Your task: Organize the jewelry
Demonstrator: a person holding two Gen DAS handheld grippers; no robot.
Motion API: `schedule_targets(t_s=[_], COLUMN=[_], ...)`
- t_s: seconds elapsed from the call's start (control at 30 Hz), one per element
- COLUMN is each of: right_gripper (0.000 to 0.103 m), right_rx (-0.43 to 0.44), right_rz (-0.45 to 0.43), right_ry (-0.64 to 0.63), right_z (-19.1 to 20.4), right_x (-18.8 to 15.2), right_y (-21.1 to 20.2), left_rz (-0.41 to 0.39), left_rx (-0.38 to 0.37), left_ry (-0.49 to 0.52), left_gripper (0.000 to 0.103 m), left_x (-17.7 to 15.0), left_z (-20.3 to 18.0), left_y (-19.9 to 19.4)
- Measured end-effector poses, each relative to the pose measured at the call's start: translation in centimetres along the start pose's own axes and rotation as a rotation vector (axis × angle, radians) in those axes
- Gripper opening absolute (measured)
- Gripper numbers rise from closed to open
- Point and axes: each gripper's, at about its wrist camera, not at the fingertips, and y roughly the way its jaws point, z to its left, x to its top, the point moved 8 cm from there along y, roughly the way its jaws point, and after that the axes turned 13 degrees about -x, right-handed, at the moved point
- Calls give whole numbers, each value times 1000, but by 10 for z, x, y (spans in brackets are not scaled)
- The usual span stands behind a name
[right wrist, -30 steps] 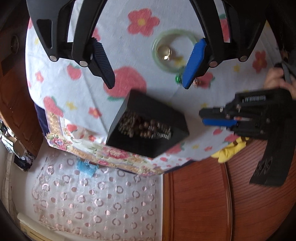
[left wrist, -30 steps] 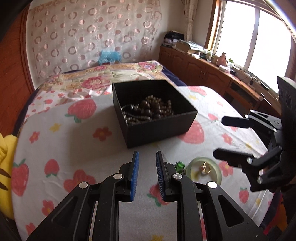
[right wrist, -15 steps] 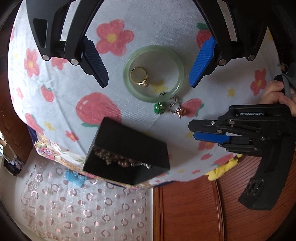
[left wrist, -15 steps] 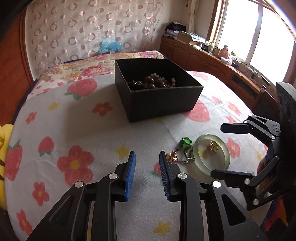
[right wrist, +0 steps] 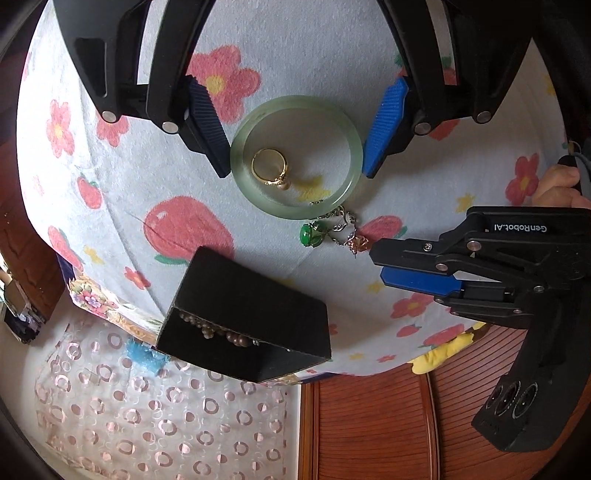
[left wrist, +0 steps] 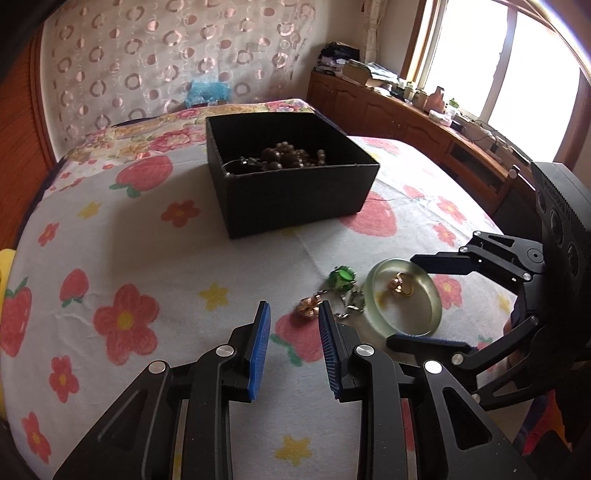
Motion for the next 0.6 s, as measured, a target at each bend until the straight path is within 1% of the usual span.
schedule_targets(t_s=[0.2, 0.27, 0.33, 0.4, 0.43, 0.6], right_gripper=[74, 74, 74, 74, 74, 74], right_rx=[-8, -8, -8, -8, -8, -10], right_rz=[1, 1, 1, 2, 2, 2], right_ry=[7, 8, 8, 9, 9, 10], right_z=[-3, -3, -3, -3, -3, -4], right_x=[1, 1, 1, 1, 1, 1], right_y=[1, 1, 1, 1, 1, 1], left_rz=[-2, 1, 8, 14, 14, -13], left_rx=[-25, -30, -35, -36, -34, -40], left_ry=[8, 12, 14, 14, 15, 8], left_gripper=[25, 21, 10, 4, 2, 2], left_x=[8, 9, 9, 9, 9, 10], left_z=[-9, -11, -11, -11, -11, -10], left_y=[8, 10, 13, 16, 16, 8])
